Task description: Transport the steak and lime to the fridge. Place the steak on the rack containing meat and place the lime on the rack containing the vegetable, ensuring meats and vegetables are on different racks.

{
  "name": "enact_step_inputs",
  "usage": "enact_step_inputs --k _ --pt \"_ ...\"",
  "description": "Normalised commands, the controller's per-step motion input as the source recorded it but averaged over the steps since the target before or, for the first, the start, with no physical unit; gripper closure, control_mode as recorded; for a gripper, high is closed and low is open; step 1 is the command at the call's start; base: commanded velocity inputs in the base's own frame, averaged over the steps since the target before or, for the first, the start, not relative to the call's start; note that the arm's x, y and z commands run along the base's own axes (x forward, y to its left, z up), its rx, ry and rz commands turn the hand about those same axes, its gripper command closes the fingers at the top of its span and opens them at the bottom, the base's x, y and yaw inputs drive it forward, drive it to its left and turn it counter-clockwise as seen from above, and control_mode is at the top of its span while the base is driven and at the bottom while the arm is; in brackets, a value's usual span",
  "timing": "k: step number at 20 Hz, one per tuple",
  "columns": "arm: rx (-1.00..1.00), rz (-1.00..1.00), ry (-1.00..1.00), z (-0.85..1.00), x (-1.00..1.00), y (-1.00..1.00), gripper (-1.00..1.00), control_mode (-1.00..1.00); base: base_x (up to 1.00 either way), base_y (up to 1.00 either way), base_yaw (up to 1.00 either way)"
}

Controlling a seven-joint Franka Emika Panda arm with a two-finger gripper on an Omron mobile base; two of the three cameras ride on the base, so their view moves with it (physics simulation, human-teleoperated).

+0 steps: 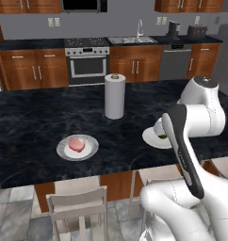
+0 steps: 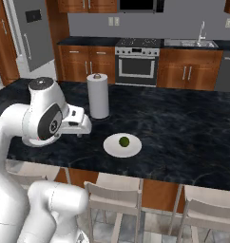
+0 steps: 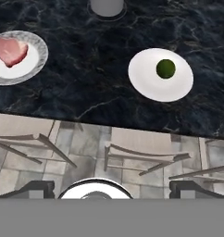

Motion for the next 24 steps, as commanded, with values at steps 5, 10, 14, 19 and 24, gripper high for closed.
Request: enact_step_inputs --k 5,10,14,19,24 --pt "-0.02 0.0 0.09 -0.1 0.12 -0.42 -1.0 -1.0 0.0 0.0 0.0" --pt "-0.01 0.0 0.12 -0.08 0.27 -0.43 -1.0 -1.0 0.0 0.0 0.0" --pt "0.0 0.0 0.11 -0.13 0.35 -0.35 -1.0 -1.0 0.0 0.0 0.0" --pt "0.0 -0.01 0.09 -0.13 0.46 -0.2 -1.0 -1.0 0.0 0.0 0.0" --pt "0.0 0.0 0.04 -0.31 0.34 -0.12 -1.0 -1.0 0.0 0.0 0.0"
